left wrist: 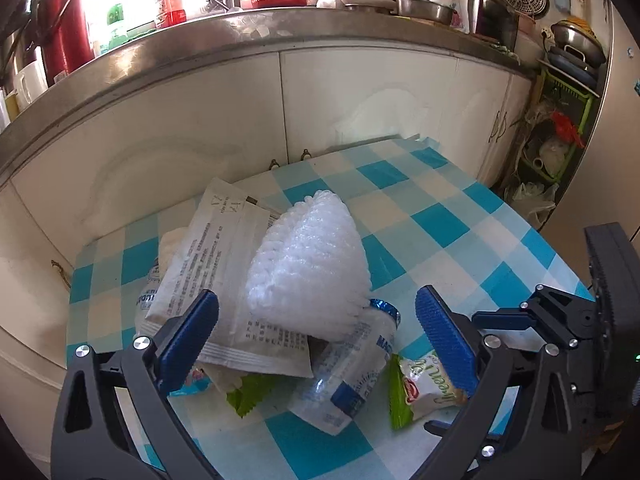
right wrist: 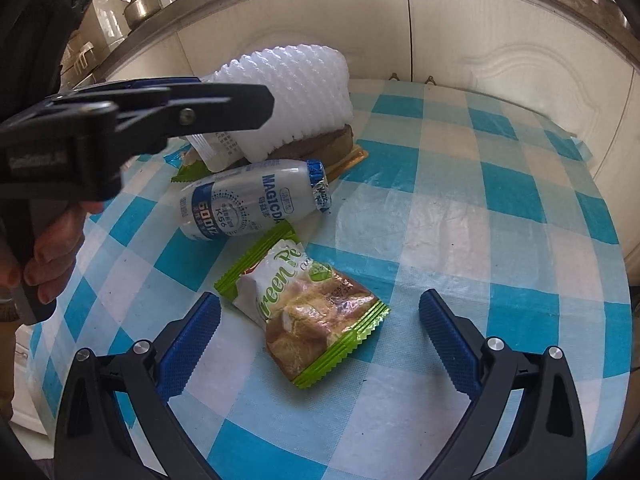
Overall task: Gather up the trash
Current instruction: 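Grasp the white foam fruit net with the left gripper, then carry the foam net to the red bucket with left gripper while right gripper grasps green wrapper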
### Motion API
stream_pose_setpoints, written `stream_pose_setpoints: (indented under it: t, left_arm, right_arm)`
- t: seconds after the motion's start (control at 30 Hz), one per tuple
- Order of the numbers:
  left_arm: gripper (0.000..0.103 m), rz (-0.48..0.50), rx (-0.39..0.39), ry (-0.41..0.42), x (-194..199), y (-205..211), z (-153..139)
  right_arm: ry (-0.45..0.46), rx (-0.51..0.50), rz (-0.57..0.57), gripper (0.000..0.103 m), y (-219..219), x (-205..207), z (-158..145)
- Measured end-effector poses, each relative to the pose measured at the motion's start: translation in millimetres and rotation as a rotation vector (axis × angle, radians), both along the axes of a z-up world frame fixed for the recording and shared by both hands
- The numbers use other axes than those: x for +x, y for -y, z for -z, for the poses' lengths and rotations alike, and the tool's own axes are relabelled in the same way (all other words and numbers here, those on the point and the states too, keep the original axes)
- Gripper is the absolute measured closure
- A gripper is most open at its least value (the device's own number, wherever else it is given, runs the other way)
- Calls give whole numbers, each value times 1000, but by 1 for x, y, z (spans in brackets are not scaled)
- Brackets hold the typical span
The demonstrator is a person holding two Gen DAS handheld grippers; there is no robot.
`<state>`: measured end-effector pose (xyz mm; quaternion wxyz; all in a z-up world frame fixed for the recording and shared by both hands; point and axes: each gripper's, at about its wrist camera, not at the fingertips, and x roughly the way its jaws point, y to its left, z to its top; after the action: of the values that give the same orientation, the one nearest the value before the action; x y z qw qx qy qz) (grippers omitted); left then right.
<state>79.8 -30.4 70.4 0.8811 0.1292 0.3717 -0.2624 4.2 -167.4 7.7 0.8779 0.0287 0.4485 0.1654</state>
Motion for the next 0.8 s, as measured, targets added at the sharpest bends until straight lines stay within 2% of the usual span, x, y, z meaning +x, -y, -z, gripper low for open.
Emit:
stream_pose_setpoints:
  t: [0.13, 0.17, 0.23, 0.27, 0.3, 0.47, 0.63, 0.73, 0.8]
  left_arm:
    - [6, -3, 28, 15, 12, 9, 9]
    - [9, -7, 34, 21, 14, 10, 10]
    - [24, -24, 46, 31, 17, 12, 12]
    - [42, -29, 43, 20, 19, 13, 13]
    - [44, -40, 31, -2, 21, 12, 15]
    - [55, -86, -11, -4, 16, 10, 16]
    - [59, -144, -83, -16, 3, -6, 7]
    - [60, -182, -132, 2, -13, -22, -4]
    - [60, -207, -165, 15, -25, -36, -12]
  right_arm:
    - [-3, 32, -3, 4, 3, 1, 1]
    - [-3, 39, -3, 4, 4, 2, 1]
    - [-4, 52, -3, 4, 6, 1, 1]
    - [-3, 54, -3, 4, 6, 1, 1]
    - [-3, 55, -3, 4, 7, 1, 1]
    - [-3, 56, -4, 4, 7, 1, 1]
    - [-2, 47, -1, 5, 6, 1, 1]
    - [1, 22, -3, 7, 2, 1, 1]
    - [4, -6, -6, 15, -2, 0, 1]
